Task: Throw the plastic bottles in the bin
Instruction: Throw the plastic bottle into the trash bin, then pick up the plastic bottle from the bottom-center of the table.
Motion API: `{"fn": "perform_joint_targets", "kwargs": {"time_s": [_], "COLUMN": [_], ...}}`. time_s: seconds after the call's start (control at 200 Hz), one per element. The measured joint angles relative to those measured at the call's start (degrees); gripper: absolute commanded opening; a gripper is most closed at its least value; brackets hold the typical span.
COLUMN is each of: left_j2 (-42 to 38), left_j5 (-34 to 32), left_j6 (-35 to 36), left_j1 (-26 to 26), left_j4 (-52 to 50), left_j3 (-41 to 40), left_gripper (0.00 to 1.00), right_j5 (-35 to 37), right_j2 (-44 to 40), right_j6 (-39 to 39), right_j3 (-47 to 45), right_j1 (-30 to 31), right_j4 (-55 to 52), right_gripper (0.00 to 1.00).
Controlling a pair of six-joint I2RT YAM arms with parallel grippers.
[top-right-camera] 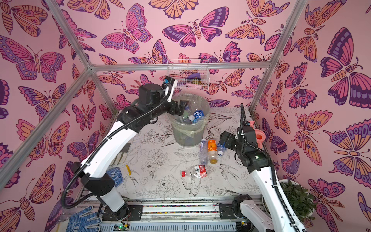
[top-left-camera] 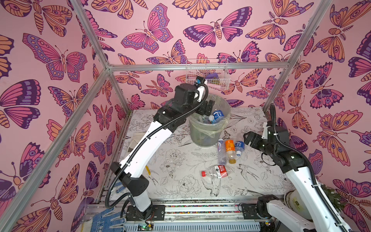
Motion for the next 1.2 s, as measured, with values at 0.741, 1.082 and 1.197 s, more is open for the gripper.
{"fn": "perform_joint_targets", "kwargs": {"time_s": [0.741,1.082,1.197], "left_j2": [-25.8,-38.8,-42.3], "left_j5": [-2.6,-4.5,-5.3], "left_j6": [-1.2,-7.0,-9.9], "left_j1": [-2.2,-2.2,-2.2], "left_j4": [6.7,9.3,9.3], "left_j3": [-28.2,-49.5,-57.2], "left_gripper": [1.0,0.99,0.99], "right_j5": [-11.5,-2.8,0.0], "right_j2": [0.6,-1.6,-1.3], "right_j6": [-10.4,-22.4,-26.9], "right_j3": [-4.4,-14.6,-17.5], "right_j1": [7.7,36.6,43.8], "right_j4": [0.9,0.9,1.1], "right_gripper": [0.99,0.99,0.99]}}
